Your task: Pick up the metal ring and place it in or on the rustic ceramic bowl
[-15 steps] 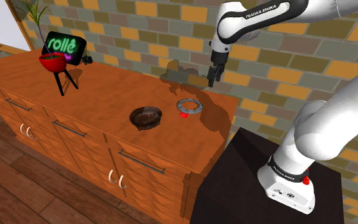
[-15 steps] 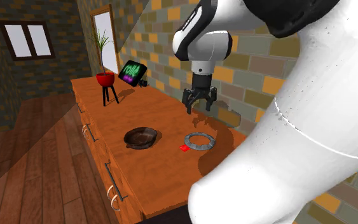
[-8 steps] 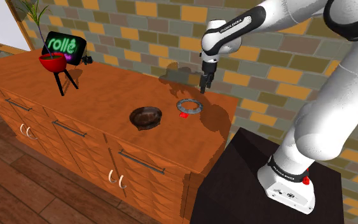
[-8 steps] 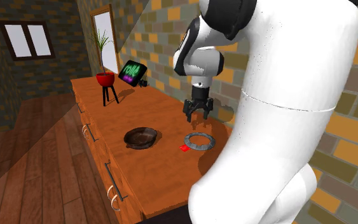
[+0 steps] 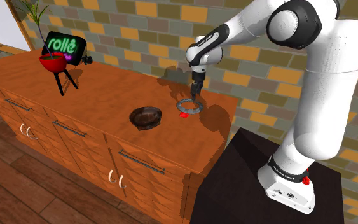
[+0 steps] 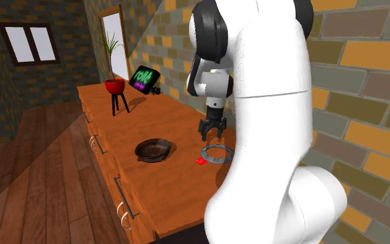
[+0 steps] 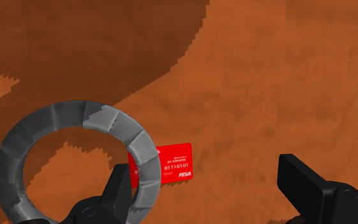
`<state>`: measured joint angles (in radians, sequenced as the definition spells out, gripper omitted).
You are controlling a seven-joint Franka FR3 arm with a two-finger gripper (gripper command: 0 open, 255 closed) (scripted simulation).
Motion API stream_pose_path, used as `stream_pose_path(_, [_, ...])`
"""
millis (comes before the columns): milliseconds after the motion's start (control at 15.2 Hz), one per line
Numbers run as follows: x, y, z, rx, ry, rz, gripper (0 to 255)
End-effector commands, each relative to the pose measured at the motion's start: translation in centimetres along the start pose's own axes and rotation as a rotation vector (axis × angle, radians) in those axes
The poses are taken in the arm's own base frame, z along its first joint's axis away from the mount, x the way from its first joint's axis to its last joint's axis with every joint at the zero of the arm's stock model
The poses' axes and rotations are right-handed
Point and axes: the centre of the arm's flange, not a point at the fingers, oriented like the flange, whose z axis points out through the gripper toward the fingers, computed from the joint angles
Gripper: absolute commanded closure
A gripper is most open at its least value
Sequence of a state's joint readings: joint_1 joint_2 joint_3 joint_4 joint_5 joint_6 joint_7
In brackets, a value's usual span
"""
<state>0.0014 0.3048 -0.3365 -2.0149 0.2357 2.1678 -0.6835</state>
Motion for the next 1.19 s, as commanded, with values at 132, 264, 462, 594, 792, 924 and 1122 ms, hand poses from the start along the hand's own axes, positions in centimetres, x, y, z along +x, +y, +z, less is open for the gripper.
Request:
stream_pose_path(132, [2.9,2.7,4.1,0.021,-0.014,-0.037,0])
stream_pose_path(264, [4.5,3.8,6.0,0.032,-0.021,-0.055,0])
stream_pose_path(462, [6.9,5.4,9.0,0.047,-0.032,-0.082,0])
stream_pose_path(594, [8.0,6.0,10.3,0.054,-0.036,-0.093,0])
stream_pose_path(792, [8.0,5.9,11.9,0.054,-0.036,-0.093,0])
stream_pose_path(924, [7.9,5.9,13.0,0.054,-0.036,-0.093,0])
stream_pose_path(1122, [7.9,5.8,14.3,0.054,-0.036,-0.093,0])
